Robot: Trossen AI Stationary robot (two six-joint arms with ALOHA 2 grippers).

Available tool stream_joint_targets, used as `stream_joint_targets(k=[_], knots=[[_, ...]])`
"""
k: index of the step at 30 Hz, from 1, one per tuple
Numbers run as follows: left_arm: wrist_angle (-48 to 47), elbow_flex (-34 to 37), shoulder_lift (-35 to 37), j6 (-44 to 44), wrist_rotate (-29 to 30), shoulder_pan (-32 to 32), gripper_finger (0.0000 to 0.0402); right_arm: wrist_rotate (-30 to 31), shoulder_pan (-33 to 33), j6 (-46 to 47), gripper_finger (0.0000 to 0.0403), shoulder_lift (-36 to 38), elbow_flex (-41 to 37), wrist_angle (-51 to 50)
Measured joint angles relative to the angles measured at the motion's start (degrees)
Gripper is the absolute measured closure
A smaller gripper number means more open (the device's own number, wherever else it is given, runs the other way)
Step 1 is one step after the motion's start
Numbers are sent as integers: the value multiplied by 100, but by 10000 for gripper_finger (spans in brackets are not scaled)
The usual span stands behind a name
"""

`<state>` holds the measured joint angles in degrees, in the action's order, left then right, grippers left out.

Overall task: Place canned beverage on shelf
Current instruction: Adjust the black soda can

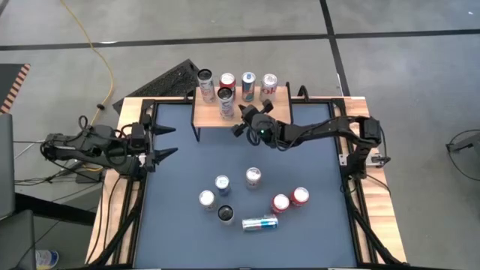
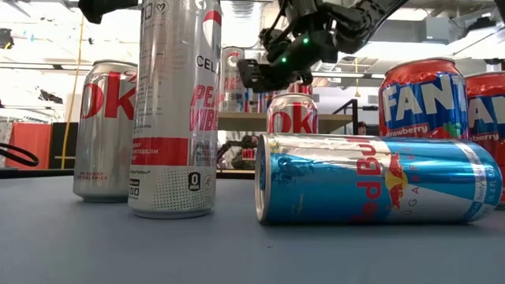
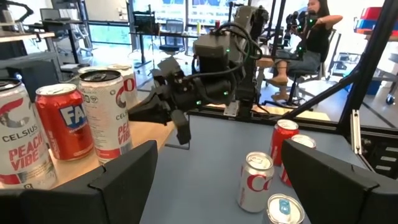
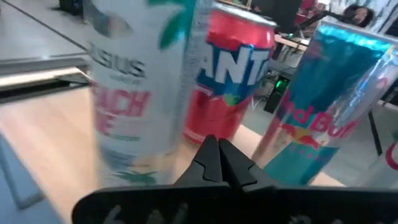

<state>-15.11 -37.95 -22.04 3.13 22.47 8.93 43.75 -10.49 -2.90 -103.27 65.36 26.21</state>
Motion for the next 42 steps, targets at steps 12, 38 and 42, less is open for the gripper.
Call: stream_joint_targets(k=[12, 38, 42], knots=[[25, 0, 0, -51, 38, 0, 69, -490, -122, 235, 403, -28, 3, 265], [171, 0, 0, -86, 43, -1, 69, -1248, -205, 318, 403, -295, 38, 704], [170, 0, 0, -84, 43, -2, 69, -1251, -215, 277, 403, -295, 38, 736]])
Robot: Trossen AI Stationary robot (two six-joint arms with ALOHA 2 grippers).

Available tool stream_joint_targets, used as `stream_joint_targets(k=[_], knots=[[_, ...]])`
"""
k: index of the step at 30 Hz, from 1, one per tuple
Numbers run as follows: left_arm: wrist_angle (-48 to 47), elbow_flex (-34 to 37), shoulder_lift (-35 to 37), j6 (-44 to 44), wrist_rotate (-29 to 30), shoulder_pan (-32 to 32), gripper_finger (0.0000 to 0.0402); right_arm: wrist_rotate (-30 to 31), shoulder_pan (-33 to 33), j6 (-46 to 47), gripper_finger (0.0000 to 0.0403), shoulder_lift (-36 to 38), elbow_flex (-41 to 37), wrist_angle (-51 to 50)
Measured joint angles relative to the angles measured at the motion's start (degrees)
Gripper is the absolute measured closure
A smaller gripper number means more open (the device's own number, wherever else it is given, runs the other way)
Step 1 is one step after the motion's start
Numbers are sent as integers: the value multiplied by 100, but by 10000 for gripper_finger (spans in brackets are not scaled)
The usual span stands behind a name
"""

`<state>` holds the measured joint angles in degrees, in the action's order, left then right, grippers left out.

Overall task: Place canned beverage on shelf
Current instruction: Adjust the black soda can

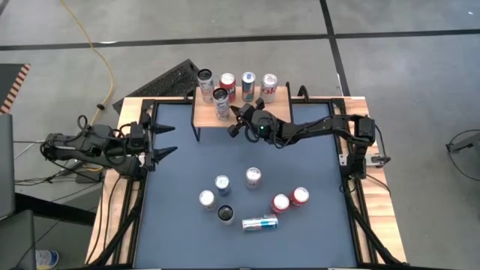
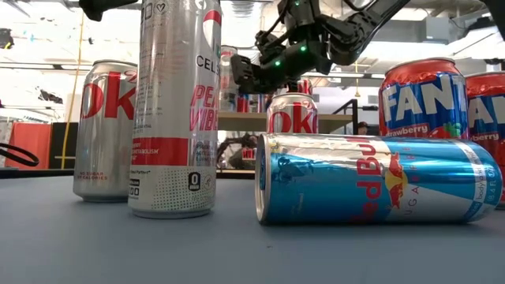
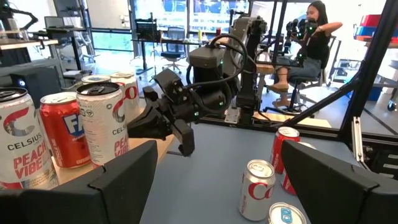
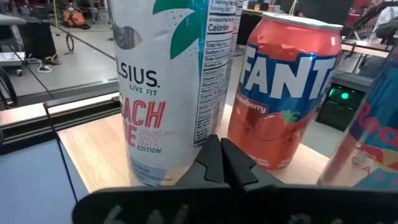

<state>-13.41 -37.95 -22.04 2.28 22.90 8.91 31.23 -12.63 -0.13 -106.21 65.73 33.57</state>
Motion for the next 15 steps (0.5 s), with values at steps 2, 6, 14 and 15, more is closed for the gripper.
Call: stream_joint_targets(k=[2, 6, 14, 15], knots=[[2, 0, 0, 0, 0, 2, 69, -36, -23, -72, 403, 0, 0, 95], [0, 0, 0, -4, 2, 2, 69, -94, -29, -183, 403, 0, 0, 187], [0, 0, 0, 33, 2, 2, 69, 622, 352, -486, 403, 100, 0, 87], [0, 0, -2, 33, 2, 1, 69, 622, 385, -489, 403, 109, 0, 52]])
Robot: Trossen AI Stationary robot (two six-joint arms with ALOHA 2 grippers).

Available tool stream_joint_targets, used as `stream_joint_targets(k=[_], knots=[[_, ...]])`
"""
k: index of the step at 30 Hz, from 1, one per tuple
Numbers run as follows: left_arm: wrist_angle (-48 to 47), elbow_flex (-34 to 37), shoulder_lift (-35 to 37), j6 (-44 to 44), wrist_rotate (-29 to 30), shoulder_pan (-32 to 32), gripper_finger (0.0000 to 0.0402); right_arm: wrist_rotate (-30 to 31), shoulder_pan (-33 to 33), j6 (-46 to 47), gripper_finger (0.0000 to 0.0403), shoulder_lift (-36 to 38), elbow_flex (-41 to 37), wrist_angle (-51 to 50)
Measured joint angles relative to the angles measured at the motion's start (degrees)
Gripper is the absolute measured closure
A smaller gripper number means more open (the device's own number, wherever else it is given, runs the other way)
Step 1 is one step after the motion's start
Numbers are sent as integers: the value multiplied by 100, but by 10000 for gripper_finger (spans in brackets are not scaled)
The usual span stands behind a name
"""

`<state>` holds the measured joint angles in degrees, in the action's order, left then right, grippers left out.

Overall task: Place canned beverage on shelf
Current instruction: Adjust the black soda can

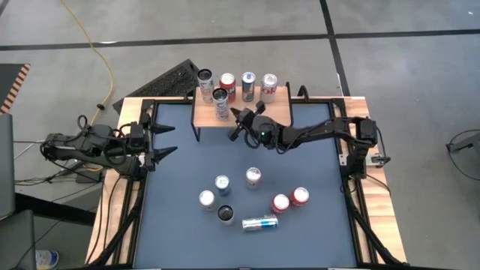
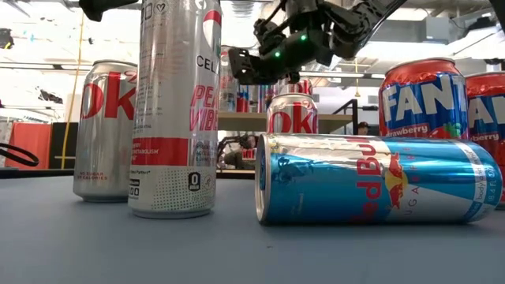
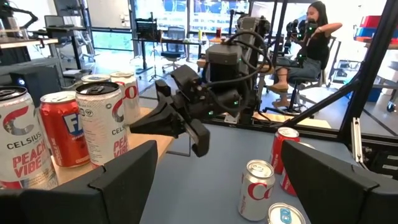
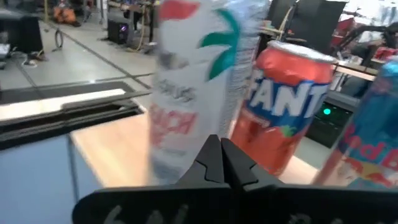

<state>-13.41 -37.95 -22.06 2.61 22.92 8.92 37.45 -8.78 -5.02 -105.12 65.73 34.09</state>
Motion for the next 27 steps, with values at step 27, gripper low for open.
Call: stream_joint_targets(k=[27], knots=[[-4, 0, -2, -44, 28, -1, 69, -592, -299, 503, 403, -20, 0, -25]])
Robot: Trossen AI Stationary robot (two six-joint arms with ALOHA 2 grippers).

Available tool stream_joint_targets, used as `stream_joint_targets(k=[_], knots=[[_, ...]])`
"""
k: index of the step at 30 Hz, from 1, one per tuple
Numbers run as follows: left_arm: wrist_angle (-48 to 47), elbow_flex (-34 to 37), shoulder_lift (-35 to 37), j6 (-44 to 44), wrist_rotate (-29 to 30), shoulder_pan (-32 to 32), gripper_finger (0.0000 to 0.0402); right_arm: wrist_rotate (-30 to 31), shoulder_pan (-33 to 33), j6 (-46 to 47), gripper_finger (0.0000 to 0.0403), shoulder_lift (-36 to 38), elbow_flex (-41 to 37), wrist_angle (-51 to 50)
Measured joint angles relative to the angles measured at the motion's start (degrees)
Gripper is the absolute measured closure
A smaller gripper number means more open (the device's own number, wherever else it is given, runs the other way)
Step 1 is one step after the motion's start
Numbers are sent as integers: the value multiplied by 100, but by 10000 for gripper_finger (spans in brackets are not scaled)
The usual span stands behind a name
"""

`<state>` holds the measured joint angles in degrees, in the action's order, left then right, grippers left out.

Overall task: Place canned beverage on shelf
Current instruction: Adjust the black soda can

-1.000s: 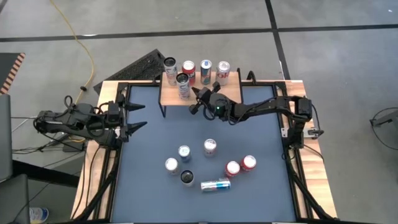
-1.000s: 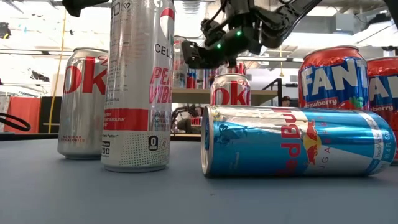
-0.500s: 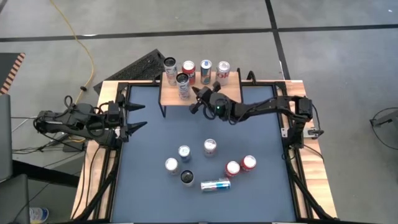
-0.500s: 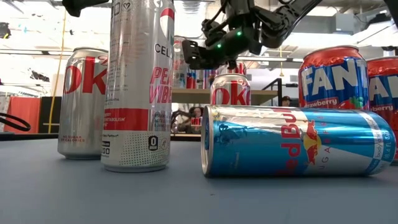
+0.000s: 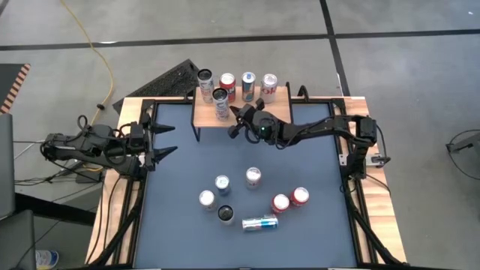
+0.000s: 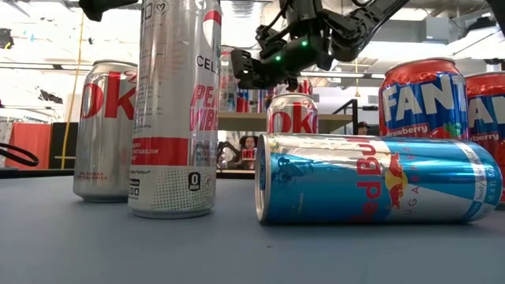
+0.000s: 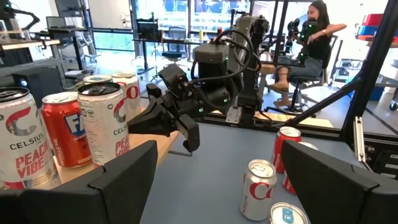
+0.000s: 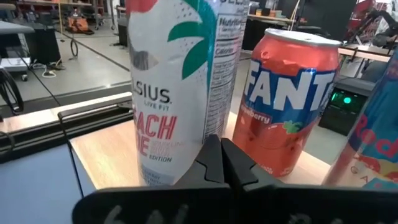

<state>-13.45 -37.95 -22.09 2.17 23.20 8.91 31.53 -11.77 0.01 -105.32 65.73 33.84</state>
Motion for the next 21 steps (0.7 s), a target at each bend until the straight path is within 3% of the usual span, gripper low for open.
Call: stream_joint_targets(k=[7, 13, 21], knots=[[1, 0, 0, -1, 0, 2, 69, -279, 0, -48, 403, 0, 0, 145], [-10, 0, 0, 0, -2, 2, 69, 772, 127, -415, 403, 0, 0, 86], [-105, 0, 0, 0, -4, 2, 69, 737, 417, -435, 403, 0, 0, -91]])
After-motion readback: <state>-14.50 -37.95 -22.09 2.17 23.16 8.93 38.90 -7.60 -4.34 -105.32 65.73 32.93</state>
